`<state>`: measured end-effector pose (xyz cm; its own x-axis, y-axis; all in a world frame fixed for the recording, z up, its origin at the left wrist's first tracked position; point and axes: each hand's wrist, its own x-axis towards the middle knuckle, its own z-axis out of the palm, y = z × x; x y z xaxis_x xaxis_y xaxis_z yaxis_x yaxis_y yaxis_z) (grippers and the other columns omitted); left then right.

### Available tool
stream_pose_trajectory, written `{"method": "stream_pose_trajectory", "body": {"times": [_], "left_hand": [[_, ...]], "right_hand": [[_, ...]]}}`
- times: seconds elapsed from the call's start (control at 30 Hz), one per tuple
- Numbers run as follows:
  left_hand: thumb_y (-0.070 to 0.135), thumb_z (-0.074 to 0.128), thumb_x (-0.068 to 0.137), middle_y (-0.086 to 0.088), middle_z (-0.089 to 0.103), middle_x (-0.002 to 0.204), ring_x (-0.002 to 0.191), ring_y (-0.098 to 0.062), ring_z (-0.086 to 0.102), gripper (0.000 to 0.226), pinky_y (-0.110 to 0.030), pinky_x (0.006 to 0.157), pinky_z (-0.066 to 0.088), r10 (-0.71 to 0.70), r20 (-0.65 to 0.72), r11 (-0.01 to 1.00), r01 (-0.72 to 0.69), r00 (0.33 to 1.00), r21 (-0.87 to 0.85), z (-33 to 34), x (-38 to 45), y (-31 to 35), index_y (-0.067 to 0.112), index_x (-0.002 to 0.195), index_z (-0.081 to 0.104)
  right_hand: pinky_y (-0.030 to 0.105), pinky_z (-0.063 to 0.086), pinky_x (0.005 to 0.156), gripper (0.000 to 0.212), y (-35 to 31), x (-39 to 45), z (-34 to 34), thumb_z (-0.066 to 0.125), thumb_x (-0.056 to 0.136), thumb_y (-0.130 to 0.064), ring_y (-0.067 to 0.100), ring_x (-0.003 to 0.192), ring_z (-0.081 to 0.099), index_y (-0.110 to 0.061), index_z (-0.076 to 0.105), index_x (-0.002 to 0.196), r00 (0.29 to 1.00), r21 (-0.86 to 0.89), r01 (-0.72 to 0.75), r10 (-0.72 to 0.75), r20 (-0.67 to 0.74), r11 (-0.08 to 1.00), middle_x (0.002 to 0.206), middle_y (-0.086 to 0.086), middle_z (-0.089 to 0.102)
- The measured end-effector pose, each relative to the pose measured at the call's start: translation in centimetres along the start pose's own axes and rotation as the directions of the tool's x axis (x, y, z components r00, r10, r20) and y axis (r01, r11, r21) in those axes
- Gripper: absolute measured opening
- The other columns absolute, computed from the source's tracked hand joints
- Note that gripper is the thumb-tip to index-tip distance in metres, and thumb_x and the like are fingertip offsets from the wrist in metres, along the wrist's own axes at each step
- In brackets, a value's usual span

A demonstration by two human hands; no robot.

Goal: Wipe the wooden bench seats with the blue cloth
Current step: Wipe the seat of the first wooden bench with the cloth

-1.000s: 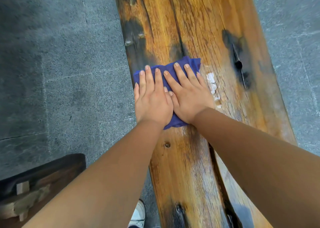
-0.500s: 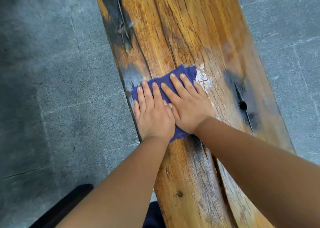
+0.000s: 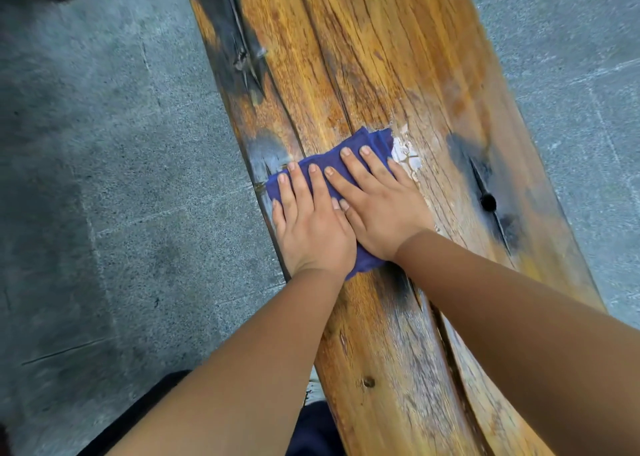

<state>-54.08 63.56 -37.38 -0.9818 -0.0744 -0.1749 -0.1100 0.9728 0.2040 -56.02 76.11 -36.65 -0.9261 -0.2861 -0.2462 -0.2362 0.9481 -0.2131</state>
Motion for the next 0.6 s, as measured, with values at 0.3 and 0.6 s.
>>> {"method": "stream_pose_trajectory", "body": {"times": [0.3, 0.6], "left_hand": [[0.036, 0.030, 0.096, -0.010, 0.004, 0.162, 0.149, -0.026, 0.001, 0.064, -0.044, 0.118, 0.007, 0.196, 0.041, 0.977, -0.198, 0.980, 0.072, 0.0, -2.0, -0.8, 0.016, 0.154, 0.011], [0.037, 0.026, 0.094, -0.011, -0.005, 0.162, 0.148, -0.025, -0.007, 0.068, -0.042, 0.118, -0.002, 0.405, 0.238, 0.896, -0.435, 0.883, 0.087, 1.1, -15.2, 0.1, 0.015, 0.154, 0.004]], "right_hand": [[0.044, 0.006, 0.120, 0.057, -1.3, -4.4, 2.2, 0.010, 0.100, -0.049, 0.024, 0.150, 0.006, -0.033, 0.014, 0.155, 0.985, 0.034, -0.159, 0.161, -0.058, 0.987, 0.164, -0.001, 0.011], [0.043, 0.001, 0.120, 0.056, -4.5, -20.5, 5.7, 0.011, 0.101, -0.047, 0.024, 0.150, -0.001, -0.032, 0.010, 0.155, 0.914, 0.151, -0.404, 0.406, 0.018, 0.902, 0.165, 0.000, 0.005]]}}
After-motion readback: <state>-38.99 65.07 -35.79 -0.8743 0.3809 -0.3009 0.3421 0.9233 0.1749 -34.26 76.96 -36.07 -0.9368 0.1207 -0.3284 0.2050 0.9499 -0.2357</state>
